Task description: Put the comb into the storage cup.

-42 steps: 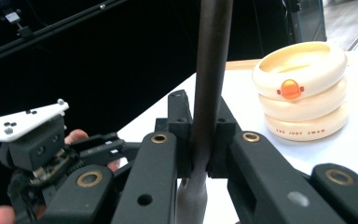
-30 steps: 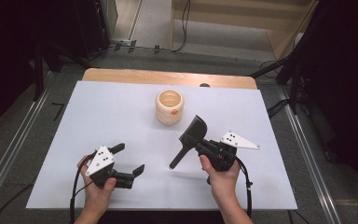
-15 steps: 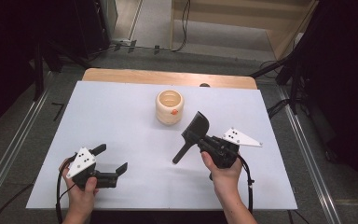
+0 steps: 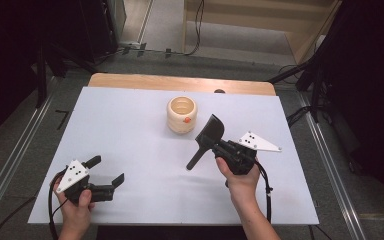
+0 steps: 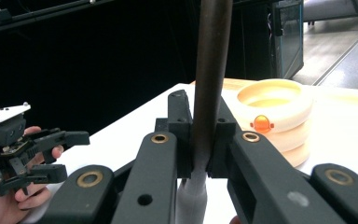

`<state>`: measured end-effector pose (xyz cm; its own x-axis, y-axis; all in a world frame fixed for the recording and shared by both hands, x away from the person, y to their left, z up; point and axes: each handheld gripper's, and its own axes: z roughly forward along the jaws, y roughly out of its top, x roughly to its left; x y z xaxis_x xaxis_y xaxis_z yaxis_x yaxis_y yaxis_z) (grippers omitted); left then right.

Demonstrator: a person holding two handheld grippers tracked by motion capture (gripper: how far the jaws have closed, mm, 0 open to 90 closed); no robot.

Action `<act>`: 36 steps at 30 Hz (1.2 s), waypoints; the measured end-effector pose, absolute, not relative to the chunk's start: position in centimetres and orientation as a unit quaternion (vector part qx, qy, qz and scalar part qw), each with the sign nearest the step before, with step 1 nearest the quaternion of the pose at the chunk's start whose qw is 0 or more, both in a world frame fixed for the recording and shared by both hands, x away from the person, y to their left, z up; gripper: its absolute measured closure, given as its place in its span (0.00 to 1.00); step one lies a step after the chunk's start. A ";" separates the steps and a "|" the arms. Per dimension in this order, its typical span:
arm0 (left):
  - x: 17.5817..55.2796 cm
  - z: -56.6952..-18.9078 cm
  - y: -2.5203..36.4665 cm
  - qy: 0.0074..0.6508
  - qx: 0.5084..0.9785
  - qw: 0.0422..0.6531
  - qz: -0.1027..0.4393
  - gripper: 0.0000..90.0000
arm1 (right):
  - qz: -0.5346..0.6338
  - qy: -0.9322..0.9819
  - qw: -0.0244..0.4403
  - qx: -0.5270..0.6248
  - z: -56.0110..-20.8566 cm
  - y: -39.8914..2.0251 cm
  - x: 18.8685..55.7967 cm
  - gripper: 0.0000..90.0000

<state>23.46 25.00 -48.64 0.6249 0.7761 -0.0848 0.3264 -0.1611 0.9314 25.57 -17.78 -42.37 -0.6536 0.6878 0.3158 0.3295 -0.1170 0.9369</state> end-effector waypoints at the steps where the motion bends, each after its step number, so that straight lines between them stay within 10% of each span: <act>1: 23.5 -48.7 25.2 0.377 0.731 0.528 0.214 0.00 | 0.636 0.650 0.142 0.391 -42.3 -17.8 25.6 0.91; 36: 23.4 -49.4 27.2 0.390 0.711 0.533 0.241 0.00 | 0.641 0.642 0.159 0.390 -40.9 -18.0 28.4 0.91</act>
<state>23.43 27.18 -49.39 0.5809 0.8107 -0.0735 0.2975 -0.1274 0.9462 28.36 -18.05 -40.94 -0.6457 0.7044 0.2947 0.2962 -0.1247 0.9469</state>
